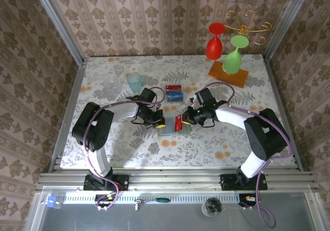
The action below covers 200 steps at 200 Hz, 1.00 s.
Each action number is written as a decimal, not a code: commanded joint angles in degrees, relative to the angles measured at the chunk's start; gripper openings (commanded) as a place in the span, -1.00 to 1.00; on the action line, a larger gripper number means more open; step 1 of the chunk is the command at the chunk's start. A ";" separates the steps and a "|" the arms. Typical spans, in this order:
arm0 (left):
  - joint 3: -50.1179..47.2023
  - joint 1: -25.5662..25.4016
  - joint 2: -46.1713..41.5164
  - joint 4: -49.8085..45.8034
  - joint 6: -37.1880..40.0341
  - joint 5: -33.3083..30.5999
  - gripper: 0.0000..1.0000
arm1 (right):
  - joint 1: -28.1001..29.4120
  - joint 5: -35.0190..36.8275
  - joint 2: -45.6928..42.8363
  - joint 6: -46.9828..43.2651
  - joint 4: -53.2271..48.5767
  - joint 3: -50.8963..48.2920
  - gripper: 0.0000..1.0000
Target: Take the credit cards out of the card holder
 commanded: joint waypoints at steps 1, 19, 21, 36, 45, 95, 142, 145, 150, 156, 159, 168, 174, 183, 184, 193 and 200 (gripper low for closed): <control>1.10 0.44 -2.40 -1.02 -0.63 0.86 -1.00 | -0.32 3.77 -1.07 -4.54 -5.41 2.80 -0.93; 0.54 1.03 -3.35 0.28 -1.46 0.93 -1.00 | -0.31 5.11 -0.89 -8.56 -6.39 4.97 -0.94; 0.46 1.12 -3.51 0.46 -1.61 0.85 -1.00 | -0.32 5.34 -0.89 -9.05 -6.35 5.18 -0.95; -0.31 1.68 -4.42 2.23 -2.50 0.43 -1.00 | -0.32 6.94 -0.65 -13.51 -6.36 6.81 -0.97; -0.64 2.00 -4.88 3.30 -2.55 0.35 -1.00 | -0.32 7.78 -0.17 -16.87 -7.01 7.95 -0.97; 3.23 2.67 -4.28 3.45 -0.65 0.48 -1.00 | -0.31 12.49 3.53 -34.45 -12.13 15.42 -1.00; 3.59 2.93 -2.99 5.67 -1.63 0.24 -1.00 | -0.32 14.70 6.28 -52.38 -19.55 22.48 -1.00; 3.50 2.98 -2.86 5.94 -1.82 0.22 -1.00 | -0.32 14.71 6.43 -53.52 -19.81 23.05 -1.00; 3.48 3.04 -2.81 6.65 -2.15 0.22 -1.00 | -0.32 14.63 6.72 -55.39 -22.01 24.11 -1.00; 3.41 3.11 -2.63 7.15 -2.48 0.27 -1.00 | -0.32 14.45 7.00 -57.94 -23.33 25.20 -1.00; 3.44 3.19 -2.53 7.31 -2.51 0.20 -1.00 | -0.27 14.22 7.10 -59.40 -23.82 25.74 -1.00; 3.61 3.35 -2.29 7.36 -2.43 -0.35 -1.00 | -0.25 13.35 7.36 -64.85 -25.57 27.03 -1.00; 3.93 3.45 -2.14 6.92 -2.08 -0.97 -1.00 | -0.07 13.45 7.50 -68.28 -26.54 27.74 -1.00; 4.66 3.59 -2.01 5.12 -1.14 -2.11 -1.00 | 0.12 14.74 7.46 -71.84 -27.25 28.41 -1.00; 4.76 3.61 -2.01 4.90 -1.05 -2.24 -1.00 | 0.17 14.90 7.46 -72.21 -27.24 28.52 -1.00; 5.32 3.93 -1.99 3.42 -0.12 -3.12 -1.00 | 0.21 16.43 7.82 -74.94 -27.74 29.47 -1.00; 5.38 4.30 -2.01 2.91 0.25 -3.25 -1.00 | 0.21 17.47 8.22 -76.44 -28.40 30.71 -1.00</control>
